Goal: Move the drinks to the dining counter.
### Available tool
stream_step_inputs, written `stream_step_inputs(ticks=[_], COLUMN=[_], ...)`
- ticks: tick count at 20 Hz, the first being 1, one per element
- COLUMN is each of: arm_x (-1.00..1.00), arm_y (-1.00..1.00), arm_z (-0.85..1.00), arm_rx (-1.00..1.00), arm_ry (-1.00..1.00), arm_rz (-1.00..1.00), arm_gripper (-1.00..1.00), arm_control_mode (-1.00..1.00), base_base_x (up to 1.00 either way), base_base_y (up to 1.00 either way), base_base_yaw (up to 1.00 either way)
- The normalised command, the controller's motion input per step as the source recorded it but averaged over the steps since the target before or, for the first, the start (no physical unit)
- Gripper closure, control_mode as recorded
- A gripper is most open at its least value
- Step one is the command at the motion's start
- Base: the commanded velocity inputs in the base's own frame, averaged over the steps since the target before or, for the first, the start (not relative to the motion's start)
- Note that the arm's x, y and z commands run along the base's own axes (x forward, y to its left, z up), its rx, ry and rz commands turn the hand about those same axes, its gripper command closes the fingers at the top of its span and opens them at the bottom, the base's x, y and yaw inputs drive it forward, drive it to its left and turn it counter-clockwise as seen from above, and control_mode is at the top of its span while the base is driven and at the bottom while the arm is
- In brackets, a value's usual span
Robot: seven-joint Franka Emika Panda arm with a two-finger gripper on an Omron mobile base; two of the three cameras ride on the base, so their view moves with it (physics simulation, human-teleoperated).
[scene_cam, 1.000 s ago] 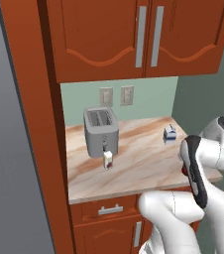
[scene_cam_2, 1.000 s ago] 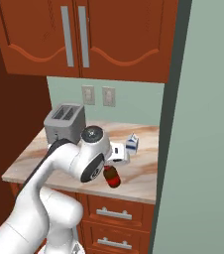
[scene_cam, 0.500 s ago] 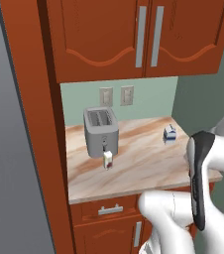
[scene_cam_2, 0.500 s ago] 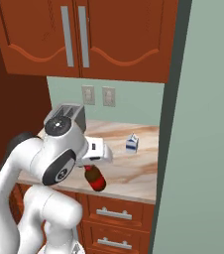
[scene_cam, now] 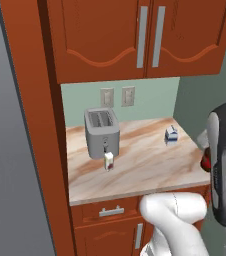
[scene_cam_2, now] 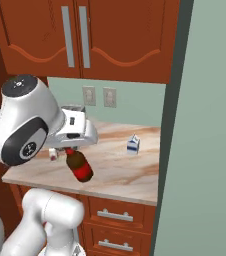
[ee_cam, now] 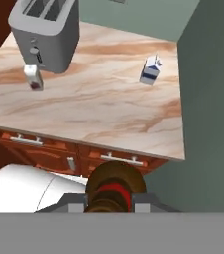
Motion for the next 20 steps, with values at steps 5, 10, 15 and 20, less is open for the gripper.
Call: stream_step_inputs(ticks=[5,10,15,20], arm_x=[-0.33,0.0,0.0,0.0], arm_y=[0.0,0.0,0.0,0.0], arm_z=[0.38,0.0,0.0,0.0], arm_rx=[0.01,0.0,0.0,0.0], arm_ry=[-0.11,0.0,0.0,0.0], arm_rz=[0.0,0.0,0.0,0.0], arm_gripper=[1.0,1.0,1.0,1.0], arm_control_mode=[1.0,1.0,1.0,1.0], base_base_x=[-0.6,-1.0,-0.39,-0.02], base_base_y=[0.01,0.11,0.0,0.0], base_base_yaw=[-0.11,-0.51,-0.79,-0.94])
